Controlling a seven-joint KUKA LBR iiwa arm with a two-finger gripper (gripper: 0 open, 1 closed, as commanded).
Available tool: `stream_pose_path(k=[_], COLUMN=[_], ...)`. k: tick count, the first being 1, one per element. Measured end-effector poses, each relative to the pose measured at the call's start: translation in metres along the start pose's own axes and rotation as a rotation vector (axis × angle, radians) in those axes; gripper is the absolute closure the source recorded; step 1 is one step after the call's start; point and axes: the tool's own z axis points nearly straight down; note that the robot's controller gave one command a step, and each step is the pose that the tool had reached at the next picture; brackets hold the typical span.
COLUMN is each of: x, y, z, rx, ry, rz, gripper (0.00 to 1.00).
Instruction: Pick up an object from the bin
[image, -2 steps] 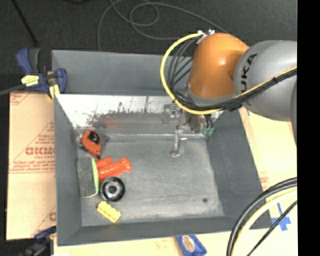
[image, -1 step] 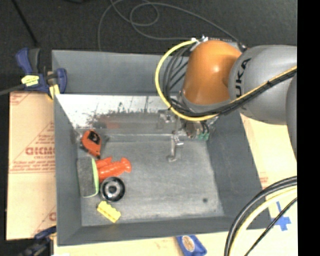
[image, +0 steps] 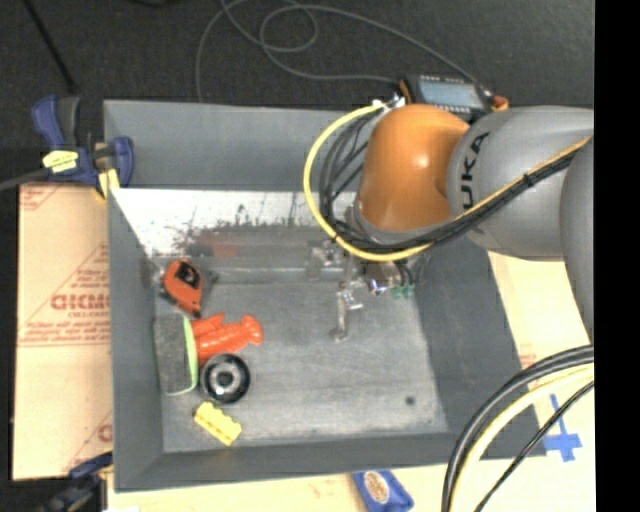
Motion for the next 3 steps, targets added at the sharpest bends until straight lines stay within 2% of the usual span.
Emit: stream_pose_path(k=[1,2,3], x=[-0.030,-0.018,-0.015], y=[0.035,0.088,0.113], z=[0.010,0.073,0.108], rx=[0.004,0.002,0.002], ry=[-0.011,-0.010,-0.006], rz=[-0.063,-0.137,-0.182], gripper=[0.00,0.00,0.00])
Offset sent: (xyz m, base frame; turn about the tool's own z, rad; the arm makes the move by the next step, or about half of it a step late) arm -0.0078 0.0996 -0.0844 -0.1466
